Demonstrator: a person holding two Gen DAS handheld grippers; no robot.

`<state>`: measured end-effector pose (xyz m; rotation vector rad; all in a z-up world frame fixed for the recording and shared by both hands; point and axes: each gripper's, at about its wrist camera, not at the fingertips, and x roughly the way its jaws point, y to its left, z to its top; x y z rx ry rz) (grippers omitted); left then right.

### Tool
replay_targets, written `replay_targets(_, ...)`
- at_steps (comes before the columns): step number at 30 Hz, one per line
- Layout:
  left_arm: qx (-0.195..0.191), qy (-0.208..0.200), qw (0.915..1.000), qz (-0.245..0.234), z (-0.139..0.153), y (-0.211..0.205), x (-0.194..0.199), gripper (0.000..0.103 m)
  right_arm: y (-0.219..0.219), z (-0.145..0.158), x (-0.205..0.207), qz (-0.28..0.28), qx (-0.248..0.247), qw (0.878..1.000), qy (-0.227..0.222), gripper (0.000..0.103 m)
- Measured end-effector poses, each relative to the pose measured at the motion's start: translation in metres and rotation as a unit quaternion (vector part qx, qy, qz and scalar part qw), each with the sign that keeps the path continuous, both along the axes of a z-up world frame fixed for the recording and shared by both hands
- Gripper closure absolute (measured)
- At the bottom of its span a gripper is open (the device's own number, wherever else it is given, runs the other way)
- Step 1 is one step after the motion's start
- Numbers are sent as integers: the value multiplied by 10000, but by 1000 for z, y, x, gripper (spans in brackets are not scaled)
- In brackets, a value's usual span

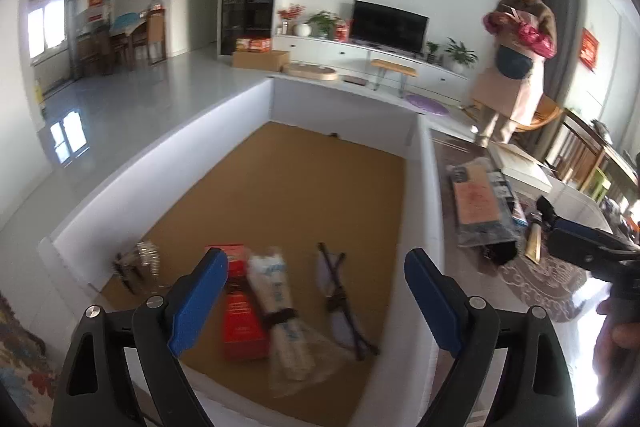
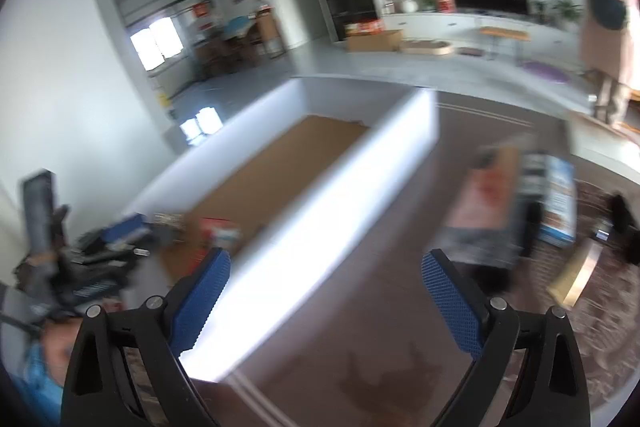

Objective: Organize objects
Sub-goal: 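Bring both tools back over the table toward the remaining items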

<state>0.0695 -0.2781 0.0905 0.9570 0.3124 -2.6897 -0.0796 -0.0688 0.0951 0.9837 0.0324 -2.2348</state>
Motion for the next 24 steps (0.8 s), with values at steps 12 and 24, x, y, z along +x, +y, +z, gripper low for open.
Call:
replay_targets(12,-309,-193,9842,-1735,-6,184,-31,8,192,-92,-2,-2078,840,9739,-358,6)
replay_targets(24,-742,-579,9815,-1665,-33,203,-56,8,217,-99,6,-2396,1147,9636,-296,6)
